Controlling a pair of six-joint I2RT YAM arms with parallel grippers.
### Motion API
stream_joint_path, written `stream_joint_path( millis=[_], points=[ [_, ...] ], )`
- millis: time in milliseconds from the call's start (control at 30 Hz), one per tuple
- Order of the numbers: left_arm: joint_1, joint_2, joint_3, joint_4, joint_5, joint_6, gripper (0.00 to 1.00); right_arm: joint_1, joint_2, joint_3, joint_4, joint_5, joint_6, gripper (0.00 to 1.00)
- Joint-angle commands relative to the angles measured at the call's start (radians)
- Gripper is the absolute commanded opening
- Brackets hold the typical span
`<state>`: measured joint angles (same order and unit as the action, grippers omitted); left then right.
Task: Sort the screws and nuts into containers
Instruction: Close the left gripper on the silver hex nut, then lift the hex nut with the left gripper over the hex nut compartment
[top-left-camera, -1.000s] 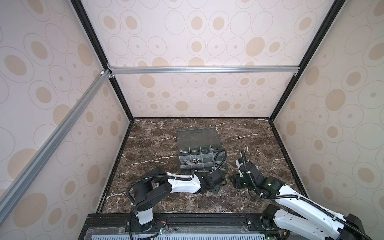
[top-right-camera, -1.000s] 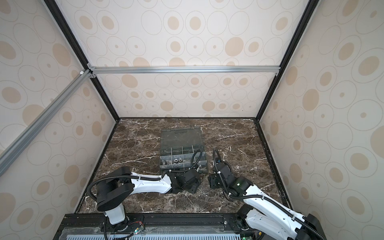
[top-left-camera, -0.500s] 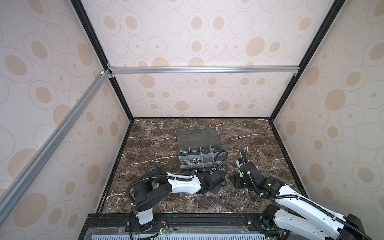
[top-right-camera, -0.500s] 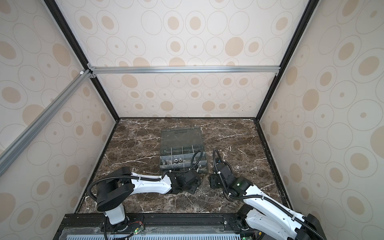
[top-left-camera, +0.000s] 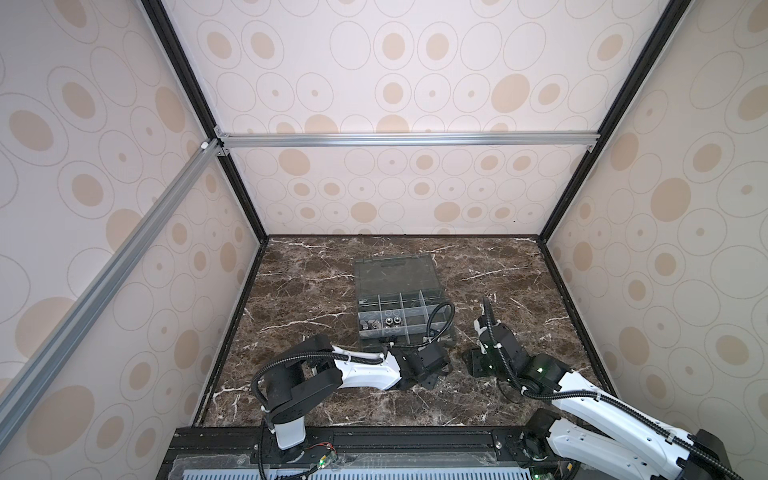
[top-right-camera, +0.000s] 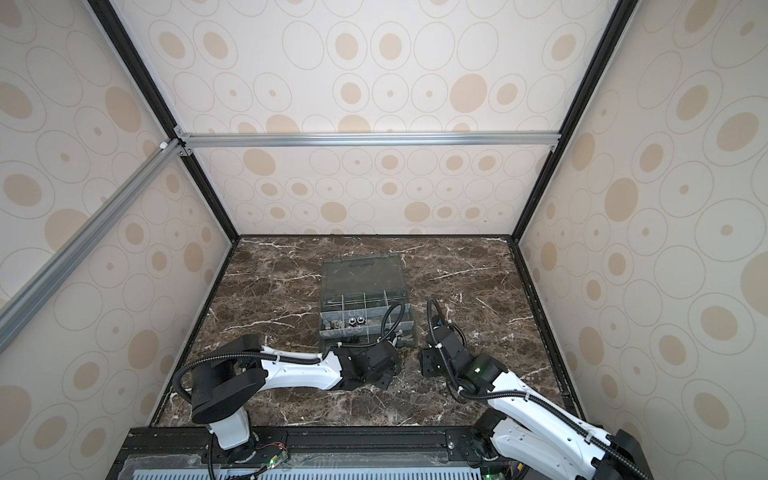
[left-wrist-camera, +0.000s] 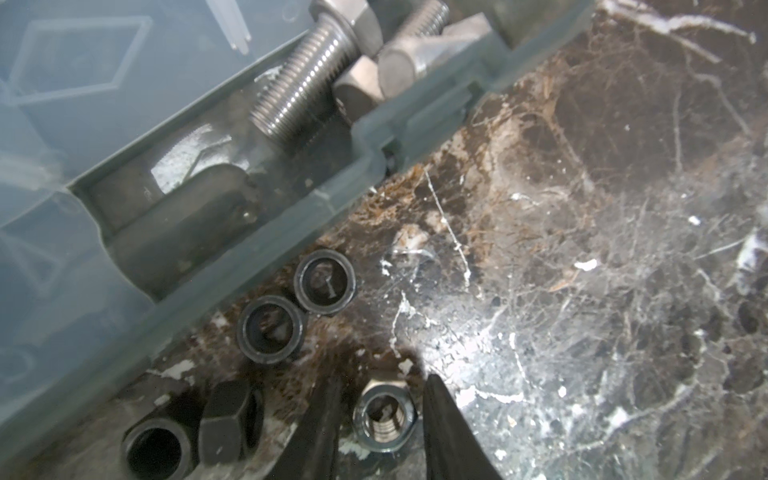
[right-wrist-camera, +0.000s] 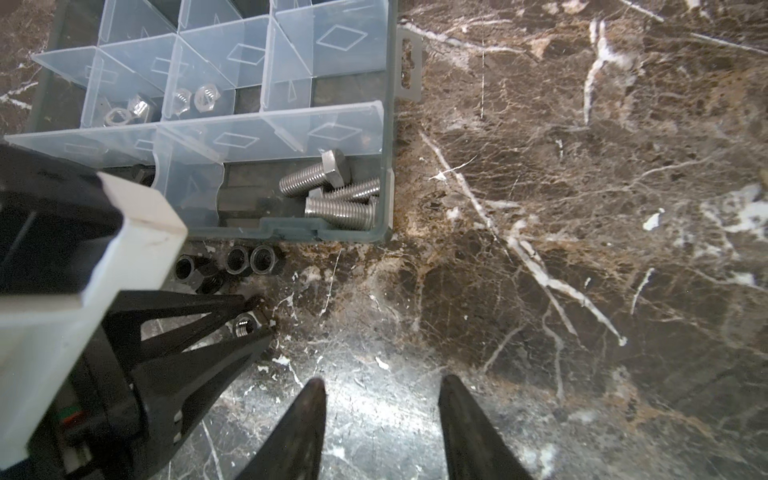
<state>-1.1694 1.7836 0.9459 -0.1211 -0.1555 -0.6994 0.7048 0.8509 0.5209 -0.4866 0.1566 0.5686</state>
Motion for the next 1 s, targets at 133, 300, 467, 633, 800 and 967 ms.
stream_joint_path(
  millis=[133,300,467,633,800,967],
  points=[
    [-0.027,0.009,-0.016,-0.042,0.013,0.037,0.32,-0.005,-0.013,-0.018,-0.024,0.024,0.018,0.48],
    [-0.035,0.017,-0.012,-0.04,0.016,0.045,0.29,-0.004,-0.013,-0.025,-0.021,0.026,0.025,0.48],
    [-0.042,0.019,-0.011,-0.038,0.008,0.049,0.25,-0.005,-0.025,-0.03,-0.028,0.04,0.028,0.48],
    [-0.043,0.017,-0.015,-0.031,-0.002,0.046,0.19,-0.005,-0.048,-0.042,-0.027,0.052,0.035,0.48],
    [-0.042,-0.008,-0.031,-0.004,-0.01,0.04,0.16,-0.005,-0.061,-0.045,-0.031,0.062,0.037,0.48],
    [-0.038,-0.052,-0.015,0.007,-0.017,0.043,0.16,-0.004,-0.072,-0.048,-0.031,0.073,0.037,0.48]
  ],
)
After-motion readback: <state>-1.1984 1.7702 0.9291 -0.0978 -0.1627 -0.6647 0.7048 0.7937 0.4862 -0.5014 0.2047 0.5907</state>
